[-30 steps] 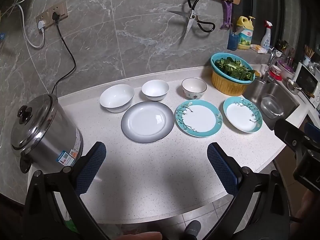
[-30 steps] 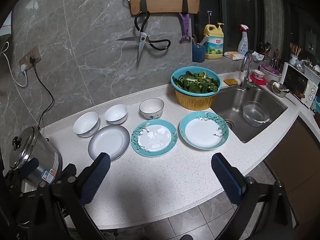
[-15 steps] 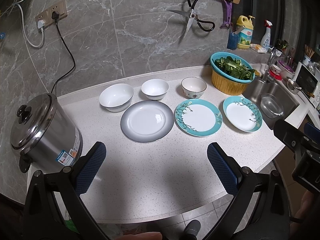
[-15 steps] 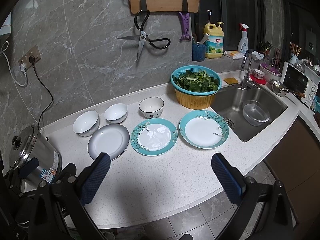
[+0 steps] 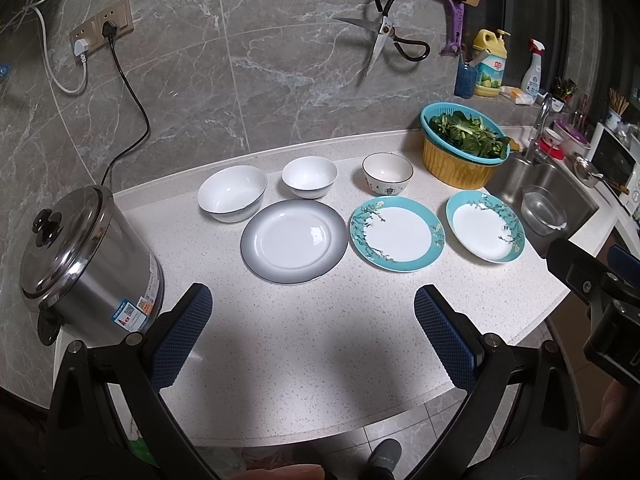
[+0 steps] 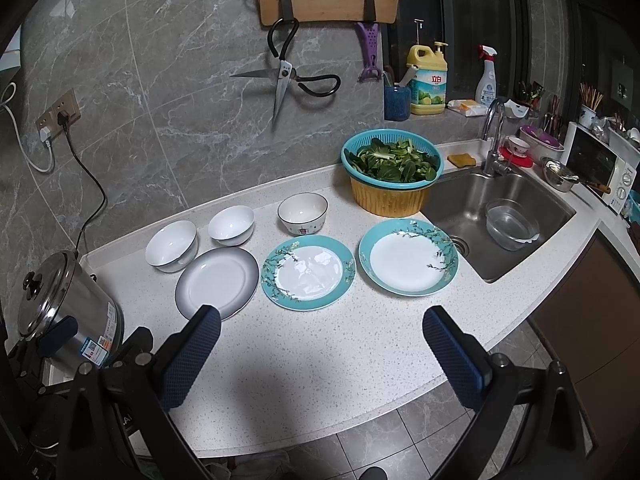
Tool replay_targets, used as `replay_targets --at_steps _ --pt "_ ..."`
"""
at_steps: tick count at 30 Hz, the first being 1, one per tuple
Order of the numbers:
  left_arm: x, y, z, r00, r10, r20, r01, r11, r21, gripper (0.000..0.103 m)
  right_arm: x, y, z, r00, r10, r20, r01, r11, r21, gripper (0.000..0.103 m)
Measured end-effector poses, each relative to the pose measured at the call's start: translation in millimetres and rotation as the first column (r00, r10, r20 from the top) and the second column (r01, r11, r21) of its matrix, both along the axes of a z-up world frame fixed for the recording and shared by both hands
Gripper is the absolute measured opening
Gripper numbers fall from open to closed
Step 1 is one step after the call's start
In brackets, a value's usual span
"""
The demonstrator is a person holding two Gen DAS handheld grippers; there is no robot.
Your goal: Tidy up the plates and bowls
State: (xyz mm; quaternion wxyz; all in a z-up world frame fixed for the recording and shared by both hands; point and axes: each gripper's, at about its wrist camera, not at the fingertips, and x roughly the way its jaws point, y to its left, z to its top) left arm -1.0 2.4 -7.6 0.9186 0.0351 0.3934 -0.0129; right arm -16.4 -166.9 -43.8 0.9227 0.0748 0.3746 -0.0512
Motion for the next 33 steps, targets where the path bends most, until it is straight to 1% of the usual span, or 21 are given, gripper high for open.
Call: replay_targets --at_steps 12,13,17,33 --pt "0 0 -1 1.0 -0.001 -0.002 0.001 1.0 0.0 0.103 1 1 0 1.0 0.0 -0.003 0.0 1.0 0.001 0.103" --pt "1 3 -7 1.0 0.001 -0.003 -0.001 1.0 0.0 0.103 1 1 -1 1.0 0.0 -0.003 0.0 1.0 0.001 0.103" --pt "1 5 -14 1.0 0.0 -0.007 0.0 1.0 0.0 0.103 1 1 -1 1.0 0.0 -0.004 0.0 1.0 0.001 0.103" --pt "2 6 -14 1.0 0.003 -0.01 -0.003 1.0 0.001 0.103 3 1 -1 1.0 0.0 -0.008 0.0 1.0 0.0 0.103"
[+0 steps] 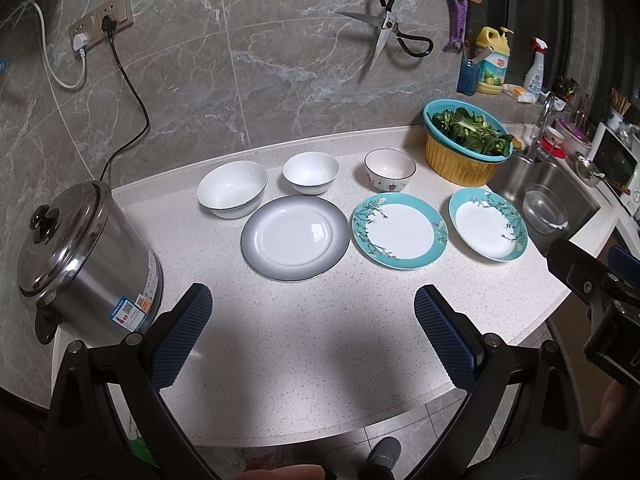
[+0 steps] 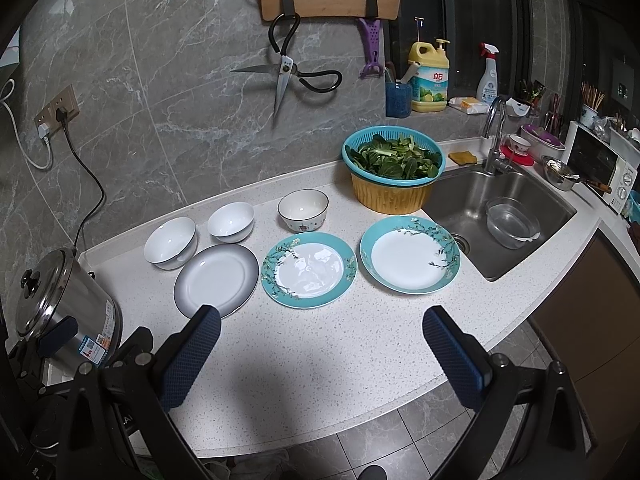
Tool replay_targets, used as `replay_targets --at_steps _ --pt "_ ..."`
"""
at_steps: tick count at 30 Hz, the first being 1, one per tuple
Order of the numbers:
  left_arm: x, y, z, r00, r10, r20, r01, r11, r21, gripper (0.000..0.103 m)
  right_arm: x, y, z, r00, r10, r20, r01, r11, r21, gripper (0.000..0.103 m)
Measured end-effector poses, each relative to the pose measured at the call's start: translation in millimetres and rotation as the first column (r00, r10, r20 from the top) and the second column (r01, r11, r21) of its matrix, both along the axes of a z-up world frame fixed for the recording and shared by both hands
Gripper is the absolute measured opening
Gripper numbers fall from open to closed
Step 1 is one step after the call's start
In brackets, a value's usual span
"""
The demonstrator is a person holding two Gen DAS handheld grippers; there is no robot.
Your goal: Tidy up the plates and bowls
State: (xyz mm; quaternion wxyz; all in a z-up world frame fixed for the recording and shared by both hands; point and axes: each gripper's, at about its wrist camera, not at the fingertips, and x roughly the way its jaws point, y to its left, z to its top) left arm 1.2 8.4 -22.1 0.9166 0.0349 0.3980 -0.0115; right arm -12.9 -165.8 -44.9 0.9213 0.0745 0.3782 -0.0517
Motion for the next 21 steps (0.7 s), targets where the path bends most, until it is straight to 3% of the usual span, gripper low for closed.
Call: replay_targets --at_steps 21 --pt "26 9 -17 0.999 0.003 -0.047 -0.004 1.0 -0.025 0.103 12 3 -9 1.0 -0.012 -0.023 0.012 1.0 0.0 0.103"
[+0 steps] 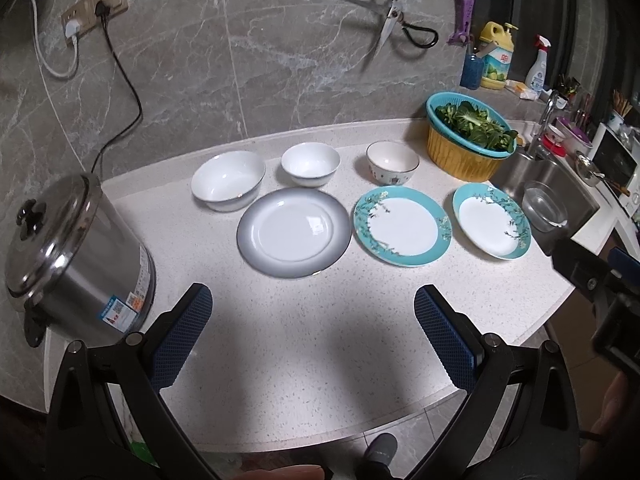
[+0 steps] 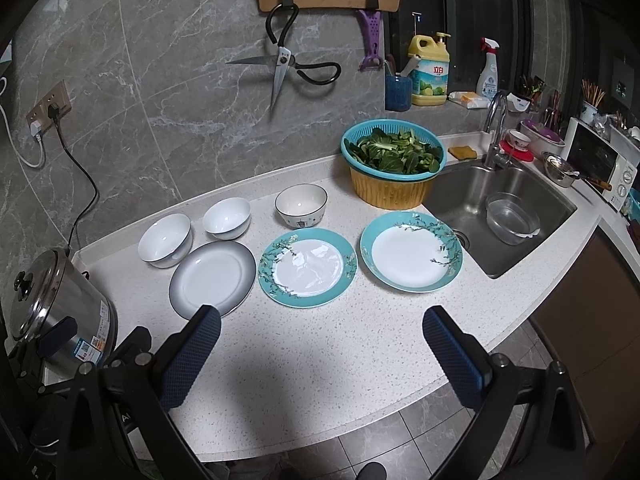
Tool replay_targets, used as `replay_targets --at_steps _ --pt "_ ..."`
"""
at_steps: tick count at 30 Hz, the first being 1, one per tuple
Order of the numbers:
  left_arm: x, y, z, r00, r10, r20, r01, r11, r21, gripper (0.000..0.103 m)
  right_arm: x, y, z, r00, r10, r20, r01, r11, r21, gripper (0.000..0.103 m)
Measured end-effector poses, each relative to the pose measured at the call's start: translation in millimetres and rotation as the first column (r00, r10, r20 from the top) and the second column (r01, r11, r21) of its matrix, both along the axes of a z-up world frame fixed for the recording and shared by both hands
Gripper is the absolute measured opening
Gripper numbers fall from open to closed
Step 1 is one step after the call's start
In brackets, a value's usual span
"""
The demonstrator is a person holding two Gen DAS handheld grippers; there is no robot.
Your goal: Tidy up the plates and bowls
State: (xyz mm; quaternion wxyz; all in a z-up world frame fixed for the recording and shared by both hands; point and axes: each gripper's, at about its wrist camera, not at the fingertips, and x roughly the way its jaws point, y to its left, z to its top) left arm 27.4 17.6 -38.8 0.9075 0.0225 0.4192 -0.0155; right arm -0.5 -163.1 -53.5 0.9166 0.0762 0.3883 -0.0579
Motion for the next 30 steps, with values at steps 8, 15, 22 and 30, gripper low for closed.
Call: replay_targets --at_steps 8,15,22,30 --pt "5 53 -68 0.994 -0.074 -0.085 0.072 0.997 -0.027 0.103 7 3 -45 0.996 -0.005 -0.089 0.015 0.994 0.107 0.103" --pt "50 114 -115 0.976 -0.067 -0.207 0.042 0.991 -0.125 0.102 17 27 -78 0.987 0.142 -0.069 -0.109 0.929 0.355 0.103" --pt "130 141 -145 0.964 0.005 -0.267 -0.042 0.99 -0.135 0.102 93 36 -103 0.943 0.333 -0.02 -0.269 0.796 0.543 0.103" --pt "209 153 -176 0.952 0.131 -0.278 -0.192 0.959 -0.207 0.101 239 39 -158 0.837 0.528 -0.146 -0.334 0.703 0.628 0.103"
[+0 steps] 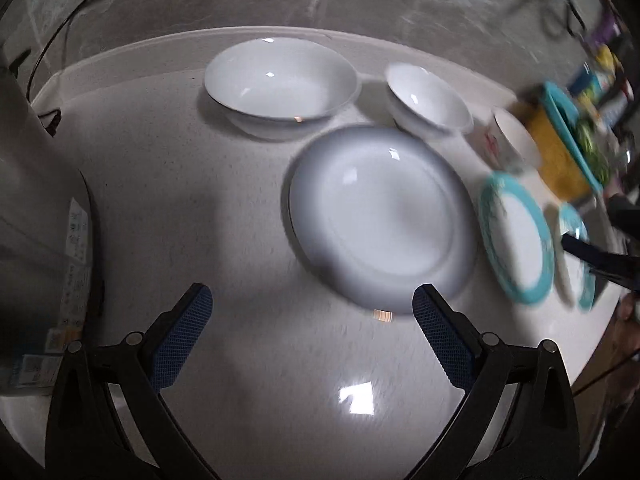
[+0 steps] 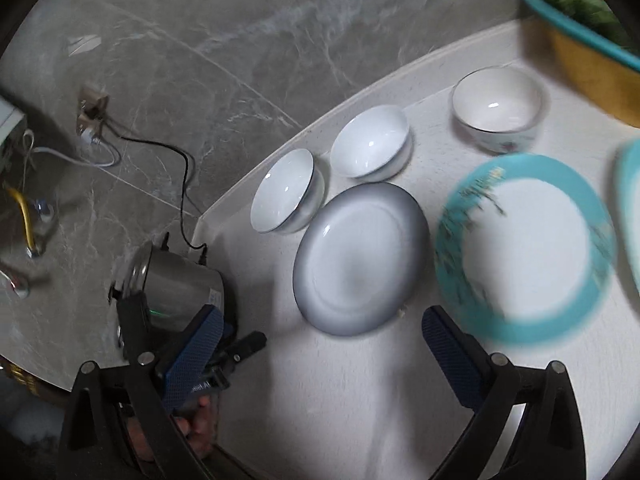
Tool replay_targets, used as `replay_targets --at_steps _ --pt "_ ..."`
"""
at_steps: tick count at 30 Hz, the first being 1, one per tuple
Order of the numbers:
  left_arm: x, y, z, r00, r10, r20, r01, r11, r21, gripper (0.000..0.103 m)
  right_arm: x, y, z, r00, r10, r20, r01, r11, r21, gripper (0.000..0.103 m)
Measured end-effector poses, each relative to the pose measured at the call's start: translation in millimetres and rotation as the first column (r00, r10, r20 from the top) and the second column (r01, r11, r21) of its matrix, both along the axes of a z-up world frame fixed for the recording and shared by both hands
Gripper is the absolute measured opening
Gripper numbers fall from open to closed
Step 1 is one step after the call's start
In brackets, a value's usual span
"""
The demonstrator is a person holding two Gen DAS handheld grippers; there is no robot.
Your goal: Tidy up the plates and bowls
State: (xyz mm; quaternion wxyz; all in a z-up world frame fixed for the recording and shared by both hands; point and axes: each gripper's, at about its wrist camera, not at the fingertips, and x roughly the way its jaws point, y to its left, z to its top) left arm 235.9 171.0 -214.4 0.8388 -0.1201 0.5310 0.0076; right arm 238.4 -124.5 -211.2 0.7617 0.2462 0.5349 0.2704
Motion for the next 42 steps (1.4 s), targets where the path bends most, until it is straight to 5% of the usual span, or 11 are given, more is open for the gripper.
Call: replay_targets --at_steps 3,5,8,15,19,20,31,37,42 --pt "13 13 -5 0.996 0.077 0.042 -0.072 0.991 -0.11 0.101 40 12 -15 0.988 0.155 -0.023 -0.153 0.985 0.085 0.103" --pt "34 12 -18 0.996 0.072 -0.059 -0.074 0.997 -0.036 0.101 50 20 -22 0.975 0.219 -0.044 -0.218 0.975 0.043 0.103" --pt "52 10 -25 0.993 0.073 -0.092 -0.069 0.996 0.054 0.098 68 19 -36 0.978 0.197 -0.065 -0.196 0.98 0.024 0.099" --pt "87 24 -48 0.991 0.023 -0.134 -0.028 0.999 -0.032 0.097 97 19 -62 0.977 0.189 -0.101 -0.189 0.982 0.008 0.086" --pt "100 18 -63 0.985 -0.048 -0.169 0.041 0.998 -0.044 0.055 106 25 -72 0.971 0.21 -0.112 -0.209 0.978 0.02 0.055" --pt "105 17 -70 0.981 -0.055 -0.185 0.045 0.997 -0.058 0.052 108 27 -75 0.97 0.212 -0.12 -0.213 0.977 0.008 0.053" --pt "110 10 -88 0.977 -0.091 -0.195 0.068 0.99 -0.12 0.051 123 30 -93 0.967 0.203 -0.153 -0.22 0.97 -0.103 0.053" --pt "106 8 -88 0.973 -0.101 -0.207 0.076 0.989 -0.127 0.03 125 43 -98 0.958 0.238 -0.161 -0.258 0.959 -0.119 0.051" --pt "101 18 -83 0.971 -0.104 -0.214 0.076 0.988 -0.135 0.029 128 54 -99 0.95 0.264 -0.164 -0.289 0.946 -0.149 0.05"
